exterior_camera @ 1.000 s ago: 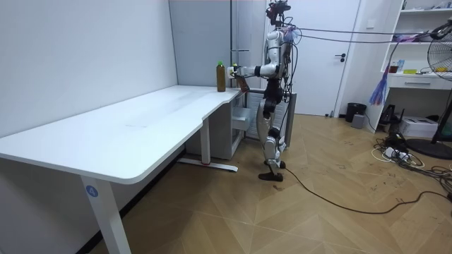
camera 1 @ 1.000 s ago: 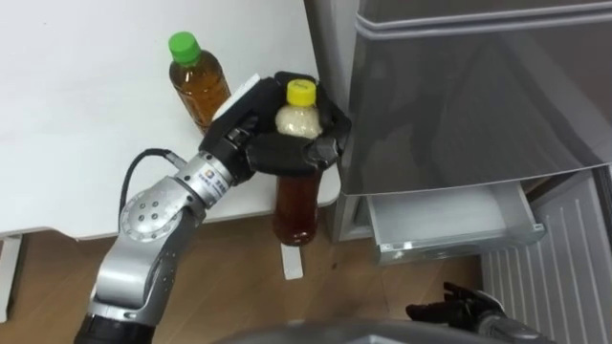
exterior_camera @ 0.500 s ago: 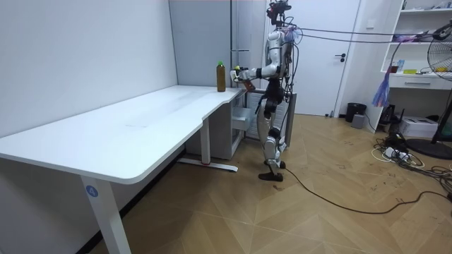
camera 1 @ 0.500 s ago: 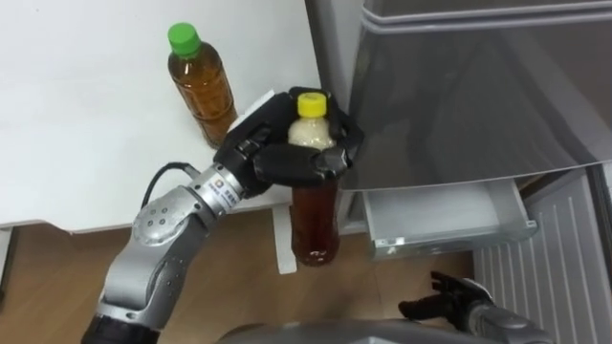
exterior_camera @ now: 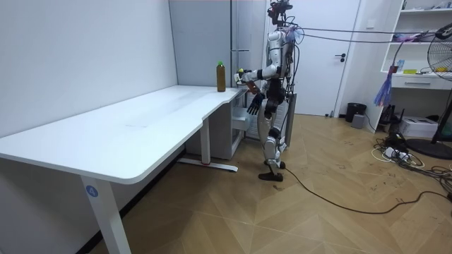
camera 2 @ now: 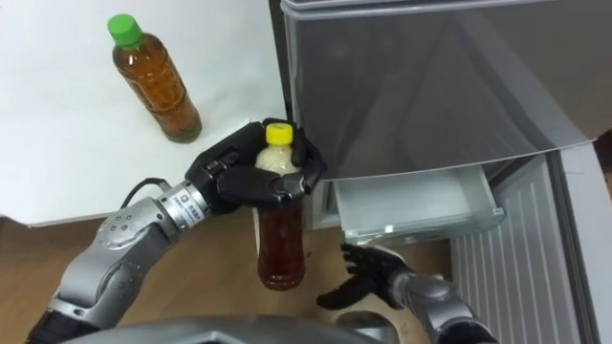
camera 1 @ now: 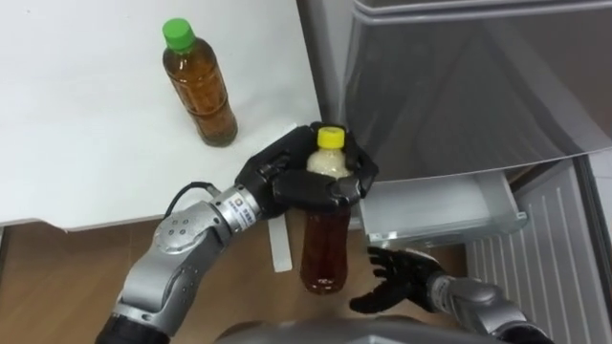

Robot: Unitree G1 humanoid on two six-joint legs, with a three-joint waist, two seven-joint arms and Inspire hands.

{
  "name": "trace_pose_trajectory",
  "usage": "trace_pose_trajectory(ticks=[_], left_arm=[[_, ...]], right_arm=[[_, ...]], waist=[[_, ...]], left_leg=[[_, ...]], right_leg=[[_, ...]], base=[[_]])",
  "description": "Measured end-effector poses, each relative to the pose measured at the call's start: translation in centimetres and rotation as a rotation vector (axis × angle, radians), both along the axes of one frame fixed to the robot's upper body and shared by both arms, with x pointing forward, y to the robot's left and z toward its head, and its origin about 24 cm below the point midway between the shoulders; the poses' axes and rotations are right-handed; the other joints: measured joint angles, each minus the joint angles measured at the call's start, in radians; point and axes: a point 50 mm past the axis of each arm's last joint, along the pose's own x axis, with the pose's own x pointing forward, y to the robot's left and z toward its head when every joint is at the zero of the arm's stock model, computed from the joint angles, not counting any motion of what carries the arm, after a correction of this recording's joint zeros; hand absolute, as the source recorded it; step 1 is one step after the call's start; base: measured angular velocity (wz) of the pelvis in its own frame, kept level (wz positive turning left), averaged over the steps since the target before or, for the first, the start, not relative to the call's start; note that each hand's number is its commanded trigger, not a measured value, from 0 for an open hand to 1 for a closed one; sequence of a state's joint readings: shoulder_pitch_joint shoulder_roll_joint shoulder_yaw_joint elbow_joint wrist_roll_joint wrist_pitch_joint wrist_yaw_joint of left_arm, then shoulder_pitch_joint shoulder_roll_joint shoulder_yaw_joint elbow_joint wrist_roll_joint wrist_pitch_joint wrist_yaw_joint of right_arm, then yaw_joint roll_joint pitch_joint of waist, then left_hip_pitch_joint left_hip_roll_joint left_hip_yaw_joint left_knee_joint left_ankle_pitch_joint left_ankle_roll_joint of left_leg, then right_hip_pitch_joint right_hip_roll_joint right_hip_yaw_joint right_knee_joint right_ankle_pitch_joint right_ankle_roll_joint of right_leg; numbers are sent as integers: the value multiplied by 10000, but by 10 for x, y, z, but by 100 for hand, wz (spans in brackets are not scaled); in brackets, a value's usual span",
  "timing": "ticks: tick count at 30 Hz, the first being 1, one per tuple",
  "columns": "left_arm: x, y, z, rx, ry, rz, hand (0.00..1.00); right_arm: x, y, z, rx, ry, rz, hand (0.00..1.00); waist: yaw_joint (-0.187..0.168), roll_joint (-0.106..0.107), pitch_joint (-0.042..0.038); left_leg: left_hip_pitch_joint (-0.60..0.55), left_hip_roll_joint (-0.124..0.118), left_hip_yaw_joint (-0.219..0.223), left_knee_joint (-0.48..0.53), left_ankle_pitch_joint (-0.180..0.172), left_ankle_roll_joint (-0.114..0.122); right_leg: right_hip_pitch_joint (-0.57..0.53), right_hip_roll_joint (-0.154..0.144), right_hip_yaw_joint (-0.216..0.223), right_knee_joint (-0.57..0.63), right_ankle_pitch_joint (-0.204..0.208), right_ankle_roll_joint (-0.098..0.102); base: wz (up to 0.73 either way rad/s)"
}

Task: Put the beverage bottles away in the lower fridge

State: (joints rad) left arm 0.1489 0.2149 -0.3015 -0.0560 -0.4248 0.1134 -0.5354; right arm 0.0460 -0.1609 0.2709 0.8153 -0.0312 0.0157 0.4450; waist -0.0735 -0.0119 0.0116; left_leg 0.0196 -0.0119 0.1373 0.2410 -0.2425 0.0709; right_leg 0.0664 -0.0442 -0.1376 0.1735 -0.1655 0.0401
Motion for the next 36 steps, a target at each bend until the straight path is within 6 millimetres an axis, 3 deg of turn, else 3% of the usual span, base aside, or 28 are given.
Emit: trace_pose_trajectory(ticks=[4, 10, 18, 26, 36], left_arm=[[1, -1, 1, 437, -279, -102, 100], [4, -1, 6, 357, -686, 4, 100], [10, -1, 14, 388, -1300, -130, 100], [9, -8, 39, 532, -2671, -519, 100], [7, -12, 39, 759, -2756, -695, 100]], right_arm=[[11, 12, 13, 843, -547, 922, 0], [14, 23, 21, 1596, -644, 1804, 0], [23, 27, 35, 2242, -1061, 2577, 0], [30, 39, 53, 2942, -1629, 3781, 0], [28, 41, 55, 3768, -1503, 3453, 0]], waist=[[5, -85, -5], [18, -242, 59], [61, -259, 58], [256, -251, 65], [280, -247, 77]], left_leg=[[18, -2, -45, 24, 0, 0], [-1, -10, -58, 5, -2, 2], [7, -10, -63, -6, -2, 1], [41, -10, -84, -19, -4, 1], [60, -7, -77, -65, -3, 1]], right_leg=[[28, -9, 14, 6, 0, 0], [9, -6, 94, 8, 0, 0], [19, -1, 95, 11, 0, 0], [51, -5, 50, 8, 0, 0], [46, -5, -14, 9, 0, 0]], base=[[3], [1], [0], [0], [0]])
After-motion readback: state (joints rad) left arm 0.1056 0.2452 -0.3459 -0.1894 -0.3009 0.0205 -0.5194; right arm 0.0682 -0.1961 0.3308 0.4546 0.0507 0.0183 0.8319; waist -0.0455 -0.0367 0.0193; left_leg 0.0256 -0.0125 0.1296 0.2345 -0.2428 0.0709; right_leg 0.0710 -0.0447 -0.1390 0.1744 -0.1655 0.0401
